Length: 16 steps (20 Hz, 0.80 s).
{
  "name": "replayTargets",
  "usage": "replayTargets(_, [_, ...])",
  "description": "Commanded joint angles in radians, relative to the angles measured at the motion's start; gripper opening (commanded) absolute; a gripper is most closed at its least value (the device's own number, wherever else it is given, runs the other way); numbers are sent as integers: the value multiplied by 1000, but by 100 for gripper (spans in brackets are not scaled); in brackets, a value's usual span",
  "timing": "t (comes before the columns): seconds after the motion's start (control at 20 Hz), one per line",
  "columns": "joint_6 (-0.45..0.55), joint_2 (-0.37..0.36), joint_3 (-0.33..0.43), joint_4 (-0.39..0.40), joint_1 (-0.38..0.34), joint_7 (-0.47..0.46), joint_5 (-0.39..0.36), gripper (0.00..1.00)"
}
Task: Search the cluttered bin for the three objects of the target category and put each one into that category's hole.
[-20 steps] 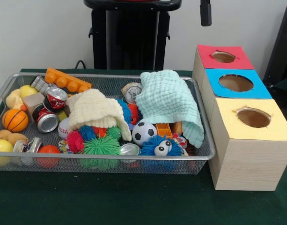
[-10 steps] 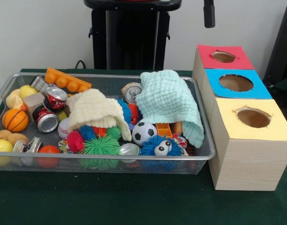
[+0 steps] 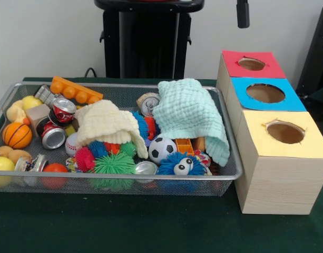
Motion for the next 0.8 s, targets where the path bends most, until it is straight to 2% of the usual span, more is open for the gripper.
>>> replayTargets(0.05, [54, -9, 21, 81, 2, 330, 63, 0])
replayTargets(0.6, [10, 1, 45, 114, -16, 319, 94, 0])
replayTargets(0.8, [63, 29, 14, 95, 13, 309, 75, 0])
